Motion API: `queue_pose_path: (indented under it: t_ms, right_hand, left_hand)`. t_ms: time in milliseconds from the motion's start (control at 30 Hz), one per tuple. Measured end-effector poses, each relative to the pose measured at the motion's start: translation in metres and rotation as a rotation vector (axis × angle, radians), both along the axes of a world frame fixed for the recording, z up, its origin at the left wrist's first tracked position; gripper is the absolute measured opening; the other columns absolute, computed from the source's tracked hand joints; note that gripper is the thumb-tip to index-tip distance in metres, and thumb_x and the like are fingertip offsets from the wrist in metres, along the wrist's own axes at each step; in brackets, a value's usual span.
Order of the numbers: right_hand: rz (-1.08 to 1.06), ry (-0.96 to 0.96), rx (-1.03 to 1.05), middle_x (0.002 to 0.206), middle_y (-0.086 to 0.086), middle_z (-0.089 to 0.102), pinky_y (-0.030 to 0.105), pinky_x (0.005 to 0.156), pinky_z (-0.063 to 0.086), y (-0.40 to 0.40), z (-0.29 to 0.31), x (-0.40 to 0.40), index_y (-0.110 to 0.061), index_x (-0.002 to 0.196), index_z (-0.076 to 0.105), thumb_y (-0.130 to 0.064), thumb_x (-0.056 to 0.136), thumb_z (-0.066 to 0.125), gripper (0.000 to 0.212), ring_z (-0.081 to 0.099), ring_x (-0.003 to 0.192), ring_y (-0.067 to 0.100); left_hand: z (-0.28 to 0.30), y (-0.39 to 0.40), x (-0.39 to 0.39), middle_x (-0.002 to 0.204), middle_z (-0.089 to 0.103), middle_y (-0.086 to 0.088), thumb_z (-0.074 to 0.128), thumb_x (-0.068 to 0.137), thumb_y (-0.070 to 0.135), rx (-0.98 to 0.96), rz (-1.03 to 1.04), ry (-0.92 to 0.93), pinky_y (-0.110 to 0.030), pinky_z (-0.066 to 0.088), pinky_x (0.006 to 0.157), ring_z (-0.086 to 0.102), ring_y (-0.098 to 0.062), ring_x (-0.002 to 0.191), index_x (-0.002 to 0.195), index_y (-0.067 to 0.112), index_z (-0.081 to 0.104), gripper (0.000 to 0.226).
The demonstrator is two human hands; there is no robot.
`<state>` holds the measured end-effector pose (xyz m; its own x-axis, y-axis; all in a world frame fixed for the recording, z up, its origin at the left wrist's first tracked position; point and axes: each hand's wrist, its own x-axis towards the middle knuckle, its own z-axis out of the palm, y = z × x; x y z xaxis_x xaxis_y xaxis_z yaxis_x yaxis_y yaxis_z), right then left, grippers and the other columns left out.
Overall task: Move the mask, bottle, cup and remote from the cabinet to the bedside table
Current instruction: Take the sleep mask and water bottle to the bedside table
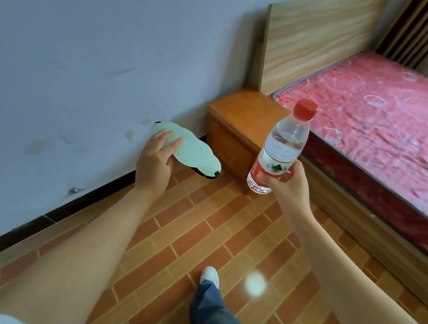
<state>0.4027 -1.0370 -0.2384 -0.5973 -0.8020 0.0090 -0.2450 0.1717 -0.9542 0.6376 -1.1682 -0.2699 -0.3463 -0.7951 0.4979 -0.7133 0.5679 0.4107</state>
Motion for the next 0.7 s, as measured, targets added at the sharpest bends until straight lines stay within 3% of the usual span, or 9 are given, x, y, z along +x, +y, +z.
queue_pose_path:
  t_ms: [200, 367, 600, 700]
  right_hand:
    - [0.003, -0.005, 0.002, 0.121, -0.003, 0.059, 0.021, 0.082, 0.046, -0.099, 0.005, -0.046, -0.017, 0.128, 0.042, -0.017, 0.071, 0.077, 0.067, 0.055, 0.107, 0.01]
    - [0.005, 0.0, 0.017, 0.121, -0.004, 0.058, 0.013, 0.077, 0.044, -0.163, 0.006, -0.069, -0.017, 0.128, 0.042, -0.017, 0.071, 0.076, 0.066, 0.055, 0.11, 0.011]
    - [-0.051, -0.008, 0.043, 0.123, -0.002, 0.058, 0.021, 0.08, 0.046, -0.25, -0.006, -0.089, -0.02, 0.127, 0.042, -0.015, 0.07, 0.077, 0.067, 0.055, 0.112, 0.013]
    - [-0.111, -0.011, 0.044, 0.123, -0.002, 0.057, 0.015, 0.076, 0.044, -0.292, -0.011, -0.094, -0.02, 0.128, 0.04, -0.016, 0.069, 0.078, 0.07, 0.054, 0.11, 0.012]
  left_hand:
    - [0.007, -0.094, -0.048, 0.126, 0.057, -0.021, 0.058, 0.078, -0.013, 0.013, 0.001, 0.011, -0.049, 0.041, 0.099, 0.047, -0.04, 0.123, 0.117, 0.004, 0.061, 0.043]
    - [0.007, -0.159, -0.077, 0.126, 0.056, -0.02, 0.058, 0.078, -0.012, 0.019, -0.004, 0.016, -0.048, 0.04, 0.1, 0.046, -0.039, 0.123, 0.117, 0.005, 0.061, 0.043]
    - [0.003, -0.264, -0.11, 0.127, 0.057, -0.019, 0.06, 0.078, -0.01, 0.024, -0.078, 0.008, -0.047, 0.041, 0.098, 0.047, -0.038, 0.123, 0.117, 0.006, 0.061, 0.042]
    - [0.0, -0.318, -0.124, 0.126, 0.057, -0.02, 0.061, 0.077, -0.011, 0.031, -0.113, 0.007, -0.047, 0.041, 0.097, 0.047, -0.039, 0.123, 0.117, 0.006, 0.061, 0.044]
